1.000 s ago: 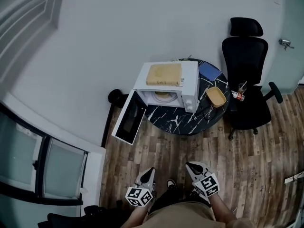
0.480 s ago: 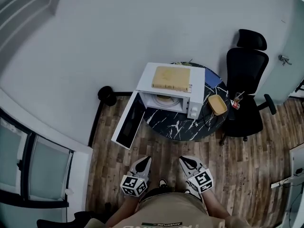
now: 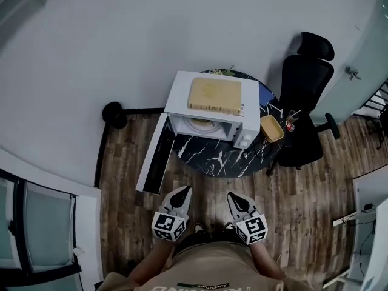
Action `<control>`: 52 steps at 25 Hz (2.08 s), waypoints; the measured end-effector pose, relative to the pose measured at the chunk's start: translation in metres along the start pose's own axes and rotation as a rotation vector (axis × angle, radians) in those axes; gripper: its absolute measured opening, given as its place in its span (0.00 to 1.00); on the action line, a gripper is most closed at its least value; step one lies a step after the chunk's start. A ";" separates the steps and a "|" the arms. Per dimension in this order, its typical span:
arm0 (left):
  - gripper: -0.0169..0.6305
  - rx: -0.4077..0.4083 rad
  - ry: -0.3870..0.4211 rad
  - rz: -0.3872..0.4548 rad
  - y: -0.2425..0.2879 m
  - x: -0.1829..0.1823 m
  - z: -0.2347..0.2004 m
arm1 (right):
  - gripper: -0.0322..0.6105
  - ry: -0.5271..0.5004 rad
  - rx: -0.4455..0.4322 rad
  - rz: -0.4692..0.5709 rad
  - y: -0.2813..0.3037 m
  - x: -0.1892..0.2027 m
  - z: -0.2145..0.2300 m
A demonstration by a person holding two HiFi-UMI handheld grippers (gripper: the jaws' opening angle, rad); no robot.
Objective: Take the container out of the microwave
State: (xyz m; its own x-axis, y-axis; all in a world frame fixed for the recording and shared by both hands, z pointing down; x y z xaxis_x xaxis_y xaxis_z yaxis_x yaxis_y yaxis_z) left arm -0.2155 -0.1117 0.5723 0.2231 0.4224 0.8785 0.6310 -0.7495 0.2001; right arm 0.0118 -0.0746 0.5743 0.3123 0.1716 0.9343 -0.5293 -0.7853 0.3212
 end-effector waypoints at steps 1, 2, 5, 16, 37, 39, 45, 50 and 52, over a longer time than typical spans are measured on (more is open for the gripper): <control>0.04 0.011 0.012 -0.003 0.003 0.000 -0.001 | 0.06 -0.007 -0.001 -0.011 0.003 -0.001 0.001; 0.04 0.017 0.025 -0.006 0.005 0.001 -0.004 | 0.06 -0.010 0.003 -0.020 0.006 -0.001 0.002; 0.04 0.012 0.013 -0.017 0.017 0.009 -0.011 | 0.06 0.001 0.012 -0.034 0.017 0.001 0.010; 0.04 -0.050 0.081 -0.051 0.071 -0.014 -0.018 | 0.06 -0.023 -0.087 0.036 0.078 -0.001 0.061; 0.04 -0.151 0.330 -0.167 0.196 -0.046 -0.030 | 0.06 -0.084 -0.276 0.138 0.160 -0.039 0.155; 0.04 -0.154 0.378 -0.174 0.200 -0.049 -0.034 | 0.06 -0.089 -0.267 0.121 0.160 -0.041 0.152; 0.04 -0.177 0.594 -0.226 0.215 -0.044 -0.061 | 0.06 -0.117 -0.176 0.065 0.160 -0.049 0.150; 0.04 -0.178 0.881 -0.303 0.238 -0.034 -0.077 | 0.06 -0.137 -0.142 0.005 0.151 -0.053 0.150; 0.04 -0.169 1.006 -0.335 0.253 -0.032 -0.085 | 0.06 -0.143 -0.119 0.004 0.149 -0.055 0.150</control>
State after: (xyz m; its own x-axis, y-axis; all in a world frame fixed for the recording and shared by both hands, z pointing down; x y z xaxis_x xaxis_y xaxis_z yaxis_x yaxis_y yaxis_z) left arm -0.1259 -0.3578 0.6315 -0.7052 0.0637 0.7061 0.4183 -0.7667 0.4869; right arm 0.0339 -0.2904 0.5480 0.4144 0.0754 0.9070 -0.6176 -0.7087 0.3411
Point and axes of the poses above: the fingertips, and each gripper's own axes: y forward along the fingers, z to its right, x out of its underside, the point moved 8 cm from there along -y, backward along the fingers, and after that the axes turned 14 degrees about -y, right-handed, at the moved point
